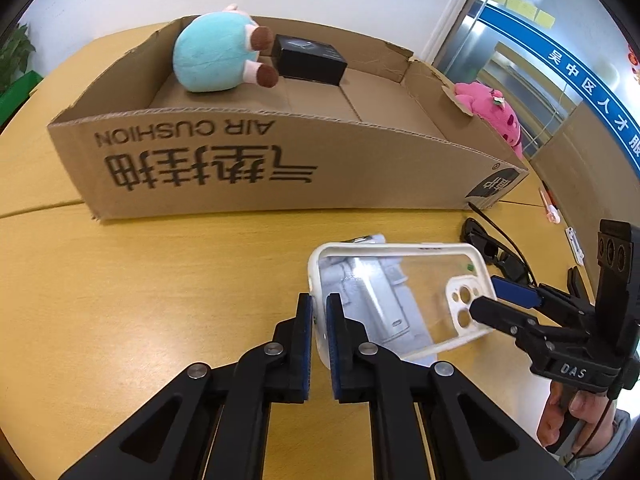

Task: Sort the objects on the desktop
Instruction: 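Close the left gripper on the clear phone case rim and lift it, then carry the phone case with the left gripper over the cardboard box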

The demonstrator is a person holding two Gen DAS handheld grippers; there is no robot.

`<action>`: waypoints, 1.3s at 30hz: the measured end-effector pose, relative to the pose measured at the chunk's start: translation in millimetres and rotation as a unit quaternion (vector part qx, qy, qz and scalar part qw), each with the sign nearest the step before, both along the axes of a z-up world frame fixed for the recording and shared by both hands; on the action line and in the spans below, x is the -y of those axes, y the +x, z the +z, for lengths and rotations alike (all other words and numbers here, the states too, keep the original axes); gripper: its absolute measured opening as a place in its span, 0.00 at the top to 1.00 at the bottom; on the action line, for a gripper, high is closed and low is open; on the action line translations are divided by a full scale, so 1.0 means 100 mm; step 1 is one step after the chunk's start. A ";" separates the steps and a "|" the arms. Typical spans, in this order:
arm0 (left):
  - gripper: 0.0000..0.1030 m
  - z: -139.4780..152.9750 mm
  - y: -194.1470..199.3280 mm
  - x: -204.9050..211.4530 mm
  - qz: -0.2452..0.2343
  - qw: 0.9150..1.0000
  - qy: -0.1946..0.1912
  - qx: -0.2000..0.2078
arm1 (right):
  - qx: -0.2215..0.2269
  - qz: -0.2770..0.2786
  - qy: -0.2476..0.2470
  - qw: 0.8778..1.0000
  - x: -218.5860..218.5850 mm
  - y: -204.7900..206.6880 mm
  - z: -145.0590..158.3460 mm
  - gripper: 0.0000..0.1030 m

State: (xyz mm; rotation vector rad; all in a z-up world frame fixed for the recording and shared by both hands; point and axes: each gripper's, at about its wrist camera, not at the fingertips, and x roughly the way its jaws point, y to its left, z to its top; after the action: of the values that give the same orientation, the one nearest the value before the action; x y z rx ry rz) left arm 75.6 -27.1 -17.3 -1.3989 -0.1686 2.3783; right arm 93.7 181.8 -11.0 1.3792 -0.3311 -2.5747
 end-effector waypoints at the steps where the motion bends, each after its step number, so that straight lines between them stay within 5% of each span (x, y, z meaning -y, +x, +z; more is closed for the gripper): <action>1: 0.95 0.00 0.01 0.02 0.001 1.000 0.004 0.000 | 0.000 0.001 0.003 1.000 0.02 -0.01 0.00 0.56; 5: 0.95 0.01 0.04 0.05 0.004 1.000 0.007 -0.005 | 0.003 0.013 0.010 1.000 0.12 -0.05 -0.02 0.79; 15: 0.96 0.14 0.08 0.06 0.005 1.000 0.002 -0.028 | -0.025 0.006 0.029 0.999 0.17 0.02 0.12 0.83; 31: 0.96 1.54 -0.38 0.06 0.000 0.982 0.000 -0.191 | -0.205 -0.010 0.075 0.976 0.11 -0.29 1.50 0.89; 39: 0.96 1.85 -0.81 0.37 0.027 0.975 -0.003 -0.220 | -0.232 0.010 0.075 0.970 0.28 -0.80 1.80 0.89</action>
State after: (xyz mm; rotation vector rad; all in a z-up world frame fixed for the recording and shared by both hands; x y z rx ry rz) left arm -5.0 -64.4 168.0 -0.8439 -0.0794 2.6644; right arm 14.2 154.0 169.1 0.7676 -0.0437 -2.8439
